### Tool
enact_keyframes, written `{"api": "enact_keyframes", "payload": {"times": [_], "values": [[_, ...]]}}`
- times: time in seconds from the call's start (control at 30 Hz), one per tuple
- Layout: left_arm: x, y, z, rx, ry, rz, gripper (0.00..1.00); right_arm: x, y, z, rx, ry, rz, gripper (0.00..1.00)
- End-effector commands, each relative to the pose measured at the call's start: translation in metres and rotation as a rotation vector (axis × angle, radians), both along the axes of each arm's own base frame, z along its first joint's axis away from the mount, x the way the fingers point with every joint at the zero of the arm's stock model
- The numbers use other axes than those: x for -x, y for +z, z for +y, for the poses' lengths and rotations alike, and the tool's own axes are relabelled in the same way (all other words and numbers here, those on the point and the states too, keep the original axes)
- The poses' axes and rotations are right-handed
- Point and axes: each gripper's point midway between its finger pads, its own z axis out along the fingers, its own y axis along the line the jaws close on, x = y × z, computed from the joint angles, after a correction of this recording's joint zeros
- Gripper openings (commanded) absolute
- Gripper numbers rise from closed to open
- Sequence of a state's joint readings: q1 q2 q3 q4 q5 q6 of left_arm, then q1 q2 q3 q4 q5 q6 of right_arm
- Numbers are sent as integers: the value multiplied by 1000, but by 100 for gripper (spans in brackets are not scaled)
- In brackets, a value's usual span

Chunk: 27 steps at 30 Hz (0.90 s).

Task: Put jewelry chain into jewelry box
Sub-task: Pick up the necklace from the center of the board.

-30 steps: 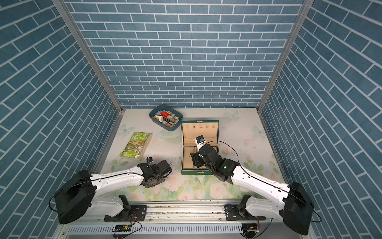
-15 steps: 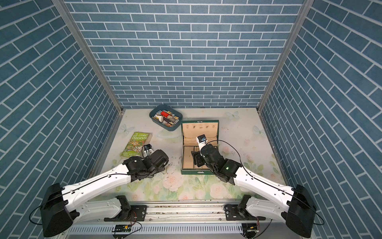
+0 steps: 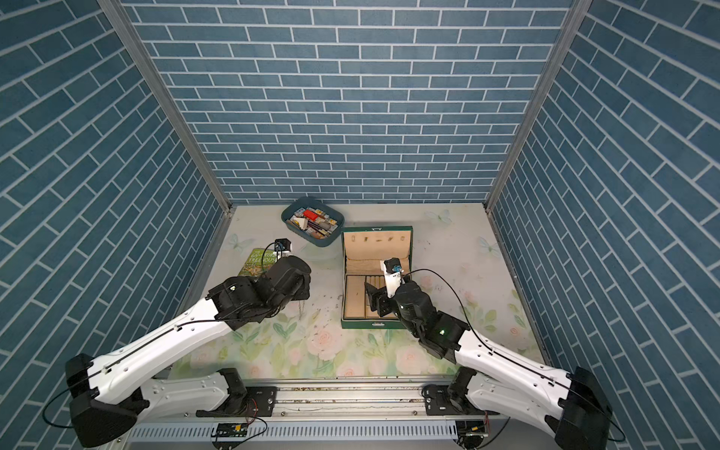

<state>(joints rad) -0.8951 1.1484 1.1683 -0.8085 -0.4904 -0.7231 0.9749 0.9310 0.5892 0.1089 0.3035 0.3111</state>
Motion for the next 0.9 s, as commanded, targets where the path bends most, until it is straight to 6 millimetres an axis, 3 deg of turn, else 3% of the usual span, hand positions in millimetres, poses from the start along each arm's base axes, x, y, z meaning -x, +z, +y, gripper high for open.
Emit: {"api": "enact_keyframes", "payload": {"times": [0.0, 0.23, 0.43, 0.87], "values": [[-7, 36, -5, -50, -111, -122, 0, -3, 19, 5, -49, 15, -84, 77], [-5, 94, -28, -18, -314, -300, 0, 15, 24, 24, -132, 171, -164, 77], [11, 136, -50, 57, -504, -443, 0, 31, 32, 29, -194, 270, -259, 75], [25, 178, -68, 75, -660, -543, 0, 46, 55, 37, -308, 343, -324, 72]]}}
